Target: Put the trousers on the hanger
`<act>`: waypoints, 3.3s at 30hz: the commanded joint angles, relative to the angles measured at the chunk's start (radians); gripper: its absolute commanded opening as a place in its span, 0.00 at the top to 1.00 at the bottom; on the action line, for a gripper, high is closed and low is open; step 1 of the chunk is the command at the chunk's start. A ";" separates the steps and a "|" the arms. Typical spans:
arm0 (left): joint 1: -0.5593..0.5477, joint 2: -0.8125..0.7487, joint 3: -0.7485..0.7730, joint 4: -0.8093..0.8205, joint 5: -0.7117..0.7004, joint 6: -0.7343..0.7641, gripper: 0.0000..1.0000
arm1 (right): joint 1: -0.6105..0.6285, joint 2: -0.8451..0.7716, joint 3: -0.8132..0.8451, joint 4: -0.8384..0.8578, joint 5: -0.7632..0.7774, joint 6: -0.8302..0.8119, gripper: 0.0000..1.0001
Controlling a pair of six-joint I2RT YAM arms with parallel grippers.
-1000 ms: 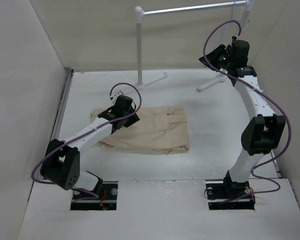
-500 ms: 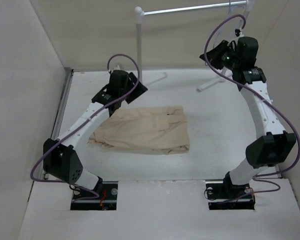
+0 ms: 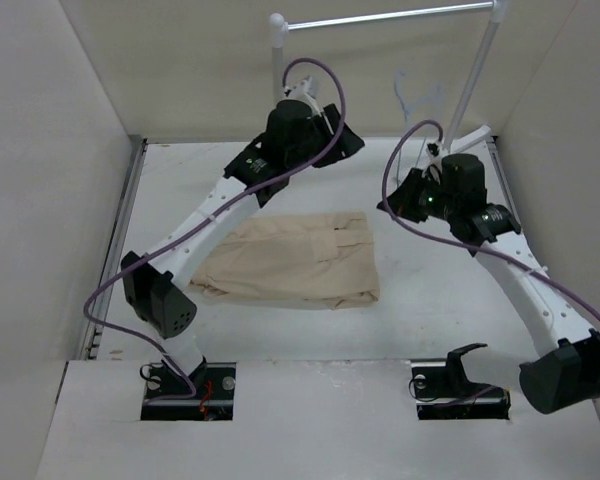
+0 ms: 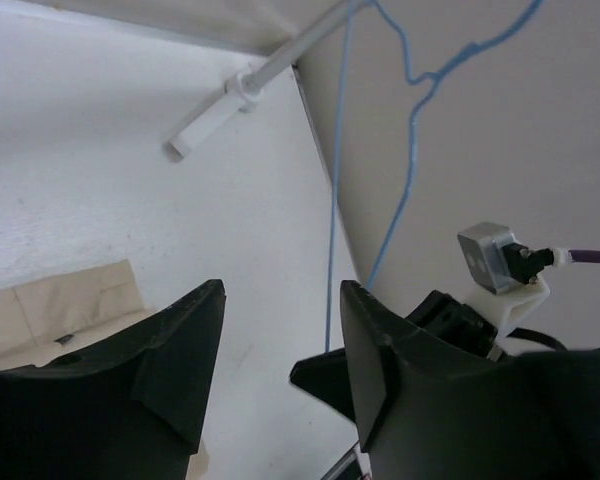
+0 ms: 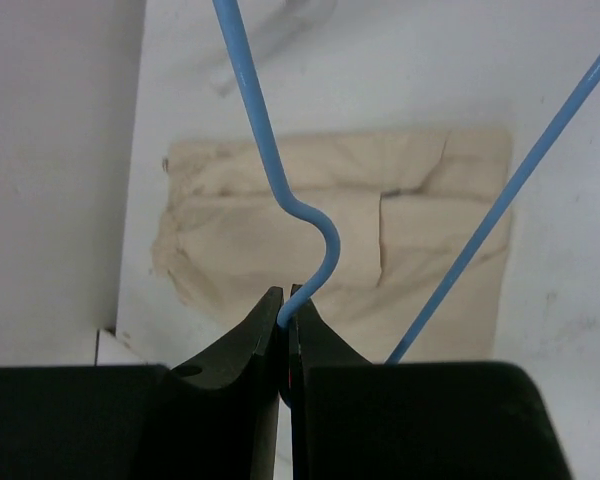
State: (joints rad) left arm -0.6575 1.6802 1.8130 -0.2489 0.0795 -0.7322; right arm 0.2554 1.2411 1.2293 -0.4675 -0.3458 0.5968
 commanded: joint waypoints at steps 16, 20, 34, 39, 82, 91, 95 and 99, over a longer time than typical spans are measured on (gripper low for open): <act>-0.169 0.220 0.086 -0.044 -0.020 0.073 0.77 | 0.199 -0.221 -0.320 -0.040 0.077 0.029 0.89; -0.182 0.230 0.049 -0.035 -0.043 0.067 0.91 | 0.218 -0.256 -0.338 -0.086 0.106 0.035 0.89; -0.382 0.067 -0.361 0.226 -0.369 -0.136 1.00 | 0.078 -0.511 -0.444 -0.229 0.148 0.092 0.77; -0.442 0.023 -0.526 0.353 -0.543 -0.197 1.00 | 0.069 -0.387 -0.559 0.028 0.133 0.158 0.83; -0.261 -0.177 -0.957 0.257 -0.567 -0.216 1.00 | -0.101 -0.143 -0.579 0.261 0.174 0.181 0.90; -0.173 -0.317 -1.055 0.189 -0.572 -0.145 1.00 | 0.010 0.018 -0.559 0.336 0.119 0.192 0.47; -0.185 -0.307 -1.040 0.178 -0.592 -0.141 1.00 | 0.090 0.144 -0.539 0.355 0.169 0.212 0.35; -0.156 -0.346 -1.067 0.158 -0.597 -0.128 1.00 | 0.103 0.234 -0.563 0.433 0.110 0.244 0.46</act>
State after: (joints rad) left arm -0.8314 1.3781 0.7612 -0.0608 -0.4843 -0.8894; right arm 0.3588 1.4494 0.6537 -0.1375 -0.2047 0.8112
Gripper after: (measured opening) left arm 0.025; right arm 0.561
